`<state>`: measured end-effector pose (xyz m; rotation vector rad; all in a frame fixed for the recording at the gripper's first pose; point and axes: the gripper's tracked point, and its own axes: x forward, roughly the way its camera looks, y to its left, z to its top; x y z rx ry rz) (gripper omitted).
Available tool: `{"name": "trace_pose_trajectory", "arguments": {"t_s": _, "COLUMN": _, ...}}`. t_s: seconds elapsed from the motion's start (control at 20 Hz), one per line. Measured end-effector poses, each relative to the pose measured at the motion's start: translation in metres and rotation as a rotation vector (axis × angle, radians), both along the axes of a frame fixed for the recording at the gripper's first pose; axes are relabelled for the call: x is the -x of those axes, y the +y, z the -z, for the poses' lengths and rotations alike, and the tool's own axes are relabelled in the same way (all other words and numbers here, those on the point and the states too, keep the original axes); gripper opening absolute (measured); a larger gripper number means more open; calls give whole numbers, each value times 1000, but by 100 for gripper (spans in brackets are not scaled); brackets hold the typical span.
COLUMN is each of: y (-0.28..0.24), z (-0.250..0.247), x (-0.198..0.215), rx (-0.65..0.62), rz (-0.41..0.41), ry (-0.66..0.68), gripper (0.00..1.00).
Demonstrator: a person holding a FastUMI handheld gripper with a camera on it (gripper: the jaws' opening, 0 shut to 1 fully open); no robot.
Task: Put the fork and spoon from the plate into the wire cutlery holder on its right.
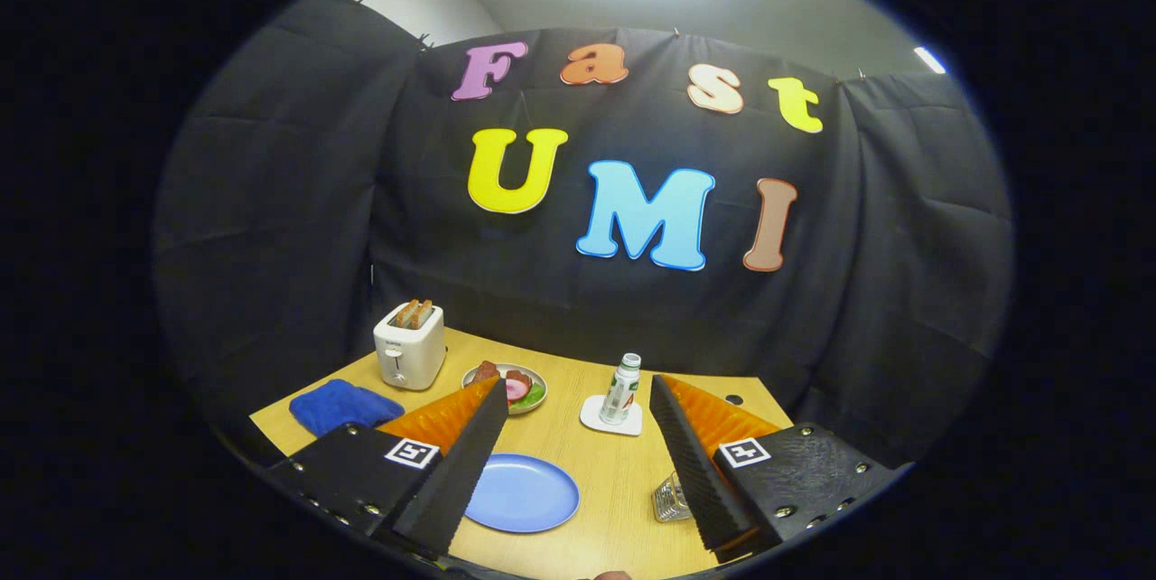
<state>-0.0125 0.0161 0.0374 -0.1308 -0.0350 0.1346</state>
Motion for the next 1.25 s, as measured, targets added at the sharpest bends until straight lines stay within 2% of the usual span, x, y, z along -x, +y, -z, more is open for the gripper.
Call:
{"name": "trace_pose_trajectory", "arguments": {"t_s": 0.15, "y": 19, "z": -5, "x": 0, "rx": -17, "rz": -31, "ry": -55, "gripper": 97}}
{"name": "trace_pose_trajectory", "arguments": {"t_s": 0.25, "y": 32, "z": -8, "x": -1, "rx": -105, "rz": -39, "ry": -105, "gripper": 97}}
{"name": "trace_pose_trajectory", "arguments": {"t_s": 0.35, "y": 52, "z": -6, "x": 1, "rx": -186, "rz": -88, "ry": -153, "gripper": 97}}
{"name": "trace_pose_trajectory", "arguments": {"t_s": 0.5, "y": 59, "z": 10, "x": 15, "rx": -243, "rz": -90, "ry": -142, "gripper": 97}}
{"name": "trace_pose_trajectory", "arguments": {"t_s": 0.95, "y": 85, "z": 13, "x": 36, "rx": -253, "rz": -166, "ry": -150, "gripper": 97}}
{"name": "trace_pose_trajectory", "arguments": {"t_s": 1.25, "y": 72, "z": 19, "x": 31, "rx": -215, "rz": -134, "ry": -140, "gripper": 97}}
